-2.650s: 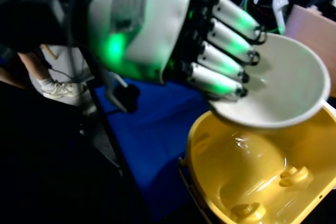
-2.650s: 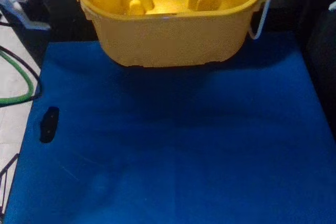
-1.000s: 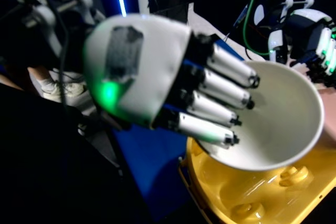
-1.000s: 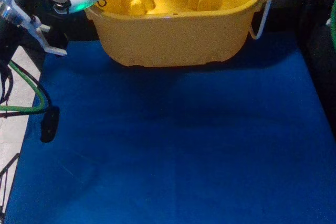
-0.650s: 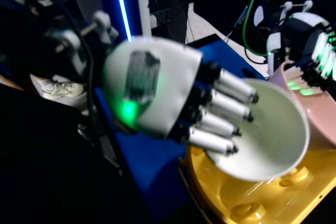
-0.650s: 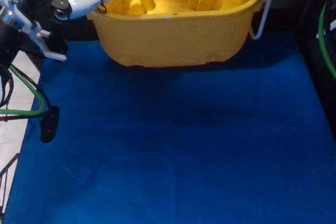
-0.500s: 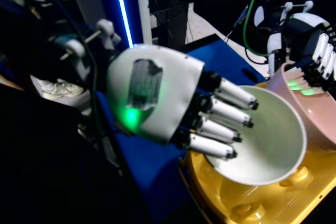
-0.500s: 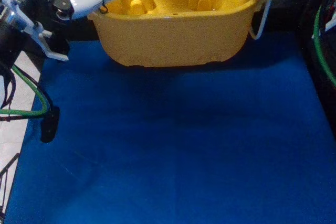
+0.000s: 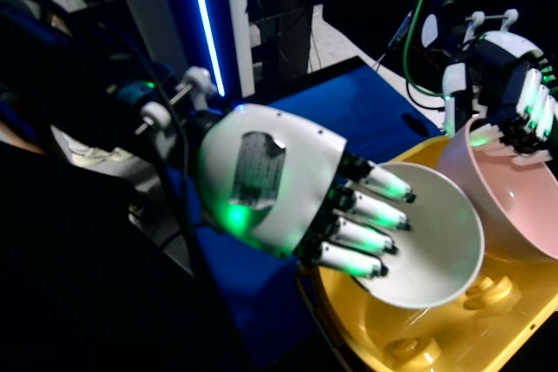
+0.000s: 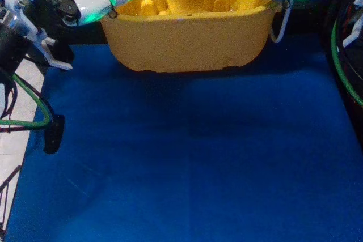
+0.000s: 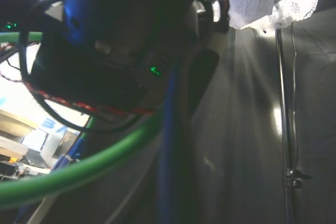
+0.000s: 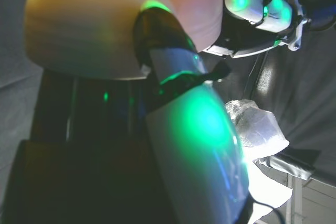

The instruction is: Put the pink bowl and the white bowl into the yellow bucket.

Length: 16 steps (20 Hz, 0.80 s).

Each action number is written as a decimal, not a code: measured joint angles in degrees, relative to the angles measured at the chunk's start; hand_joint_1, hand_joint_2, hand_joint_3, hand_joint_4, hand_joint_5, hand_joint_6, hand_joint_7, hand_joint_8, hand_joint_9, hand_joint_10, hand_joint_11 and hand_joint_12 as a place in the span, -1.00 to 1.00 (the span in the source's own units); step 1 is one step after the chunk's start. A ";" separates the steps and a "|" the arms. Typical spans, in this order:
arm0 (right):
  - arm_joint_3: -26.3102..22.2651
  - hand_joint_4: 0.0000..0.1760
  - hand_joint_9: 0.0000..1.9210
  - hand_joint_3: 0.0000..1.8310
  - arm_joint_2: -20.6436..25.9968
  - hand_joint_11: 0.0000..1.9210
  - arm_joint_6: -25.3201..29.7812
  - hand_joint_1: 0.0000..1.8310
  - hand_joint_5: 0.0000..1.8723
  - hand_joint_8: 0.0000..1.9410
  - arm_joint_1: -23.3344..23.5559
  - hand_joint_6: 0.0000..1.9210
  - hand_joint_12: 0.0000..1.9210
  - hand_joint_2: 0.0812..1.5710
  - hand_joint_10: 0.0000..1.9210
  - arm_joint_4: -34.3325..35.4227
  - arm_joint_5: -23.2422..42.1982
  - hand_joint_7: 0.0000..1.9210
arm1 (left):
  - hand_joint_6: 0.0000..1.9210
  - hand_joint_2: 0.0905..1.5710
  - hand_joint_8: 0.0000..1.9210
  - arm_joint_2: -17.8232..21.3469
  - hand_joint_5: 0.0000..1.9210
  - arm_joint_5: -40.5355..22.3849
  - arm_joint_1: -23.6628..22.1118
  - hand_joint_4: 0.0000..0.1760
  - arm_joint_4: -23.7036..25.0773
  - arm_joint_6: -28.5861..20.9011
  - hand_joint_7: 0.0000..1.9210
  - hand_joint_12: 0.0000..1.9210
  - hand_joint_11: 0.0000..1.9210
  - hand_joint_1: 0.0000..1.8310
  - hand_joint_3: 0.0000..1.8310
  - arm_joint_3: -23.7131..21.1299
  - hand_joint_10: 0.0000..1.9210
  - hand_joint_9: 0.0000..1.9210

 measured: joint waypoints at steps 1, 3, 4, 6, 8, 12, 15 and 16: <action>0.00 -1.00 -0.66 -1.00 0.00 -1.00 0.00 -0.18 -0.52 -0.99 0.00 -0.53 0.17 0.28 -0.77 0.02 0.11 -0.50 | -0.64 0.36 -0.67 -0.02 -0.23 0.00 0.00 -1.00 0.00 -0.31 -0.24 0.67 -0.92 0.02 -1.00 0.00 -0.08 -0.58; 0.00 -1.00 -0.67 -1.00 0.00 -1.00 0.00 -0.37 -0.55 -1.00 0.00 -0.59 0.13 0.30 -0.83 0.20 0.09 -0.54 | -0.80 0.31 -0.83 -0.02 -0.25 0.15 0.00 -1.00 0.00 -0.72 -0.27 0.66 -0.99 -0.03 -1.00 0.13 -0.11 -0.65; 0.00 -1.00 -0.66 -0.99 0.00 -1.00 0.00 -0.46 -0.57 -1.00 0.00 -0.61 0.18 0.31 -0.85 0.20 0.09 -0.56 | -0.83 0.29 -0.87 -0.02 -0.28 0.37 0.00 -1.00 0.00 -0.72 -0.32 0.61 -1.00 -0.07 -1.00 0.11 -0.13 -0.70; -0.02 -1.00 -0.66 -1.00 0.00 -1.00 0.00 -0.54 -0.60 -1.00 0.00 -0.62 0.24 0.31 -0.87 0.20 0.09 -0.59 | -0.90 0.27 -0.95 -0.02 -0.37 0.55 0.00 -1.00 0.00 -0.94 -0.43 0.49 -1.00 -0.13 -1.00 0.11 -0.15 -0.84; -0.02 -1.00 -0.65 -1.00 0.00 -1.00 0.00 -0.55 -0.62 -1.00 0.00 -0.63 0.24 0.31 -0.87 0.20 0.09 -0.60 | -0.92 0.26 -0.98 -0.02 -0.40 0.63 0.00 -0.90 0.00 -0.96 -0.47 0.47 -1.00 -0.16 -1.00 0.11 -0.16 -0.89; -0.02 -1.00 -0.65 -1.00 0.00 -1.00 0.00 -0.57 -0.62 -1.00 0.00 -0.69 0.23 0.30 -0.88 0.20 0.09 -0.60 | -0.98 0.24 -1.00 -0.02 -0.46 1.81 0.13 -0.48 0.00 -1.09 -0.57 0.33 -1.00 -0.18 -1.00 0.11 -0.38 -0.91; -0.28 -1.00 -0.65 -0.99 0.11 -1.00 0.02 -0.41 -0.60 -1.00 0.00 -0.70 0.21 0.32 -0.89 0.31 0.09 -0.58 | -1.00 0.25 -1.00 -0.02 -0.49 1.99 0.39 -0.54 0.00 -1.14 -0.58 0.33 -1.00 -0.19 -1.00 0.09 -0.56 -0.82; -0.46 -1.00 -0.64 -0.99 0.17 -1.00 0.02 -0.34 -0.59 -1.00 0.00 -0.69 0.20 0.33 -0.89 0.33 0.09 -0.58 | -1.00 0.25 -1.00 -0.02 -0.50 2.03 0.39 -0.56 0.00 -1.18 -0.58 0.34 -1.00 -0.16 -1.00 0.04 -0.57 -0.80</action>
